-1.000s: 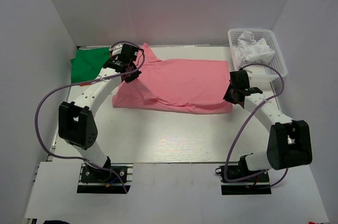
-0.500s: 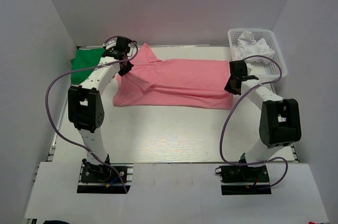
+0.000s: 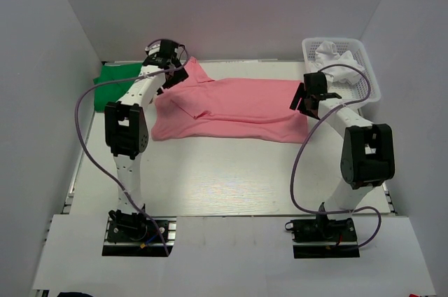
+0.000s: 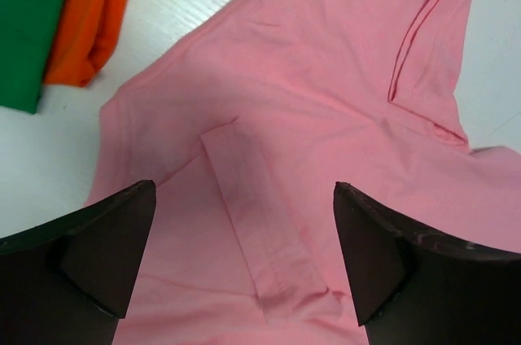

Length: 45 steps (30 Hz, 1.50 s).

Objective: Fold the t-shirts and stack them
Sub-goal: Fold the flattened tshirt in 1/3 of the way

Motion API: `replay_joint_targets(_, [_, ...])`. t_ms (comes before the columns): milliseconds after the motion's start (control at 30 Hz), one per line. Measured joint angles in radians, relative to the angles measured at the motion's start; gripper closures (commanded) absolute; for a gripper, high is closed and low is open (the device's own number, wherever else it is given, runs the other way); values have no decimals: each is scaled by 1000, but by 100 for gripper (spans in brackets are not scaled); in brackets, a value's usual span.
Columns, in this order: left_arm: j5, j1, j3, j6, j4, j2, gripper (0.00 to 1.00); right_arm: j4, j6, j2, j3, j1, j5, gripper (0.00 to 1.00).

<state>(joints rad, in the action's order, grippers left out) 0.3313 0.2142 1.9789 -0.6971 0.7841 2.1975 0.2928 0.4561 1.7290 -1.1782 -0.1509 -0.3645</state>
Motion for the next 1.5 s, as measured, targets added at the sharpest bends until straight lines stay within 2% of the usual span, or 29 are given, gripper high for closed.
replay_joint_targets(33, [1, -2, -13, 3, -2, -18, 0, 0, -9, -10, 2, 0, 18, 10])
replay_joint_targets(100, [1, -1, -90, 4, -33, -80, 0, -5, -22, -39, 12, -4, 63, 10])
replay_joint_targets(300, [-42, 9, -487, -10, -110, -360, 0, -76, -25, -156, 146, -35, 213, 10])
replay_joint_targets(467, [-96, 11, -676, -32, -169, -409, 0, -103, -25, -97, 165, -60, 282, 10])
replay_joint_targets(667, [-122, 12, -764, -47, -187, -369, 0, -111, -16, 0, 169, -68, 291, 10])
replay_joint_targets(867, [-95, 15, -835, -55, -205, -384, 0, -141, -6, -14, 209, -68, 290, 10])
replay_joint_targets(1000, [-66, 16, -925, -82, -218, -451, 0, -161, 0, -58, 264, -70, 285, 10])
replay_joint_targets(1167, [-50, 17, -1075, -133, -127, -593, 0, -139, 1, -173, 376, -82, 291, 10])
replay_joint_targets(1333, [-91, 23, -1202, -169, 23, -801, 0, 0, -27, -353, 483, -121, 309, 10])
replay_joint_targets(1500, [-167, 41, -1182, -64, 30, -1085, 0, 49, -55, -516, 493, -152, 315, 10])
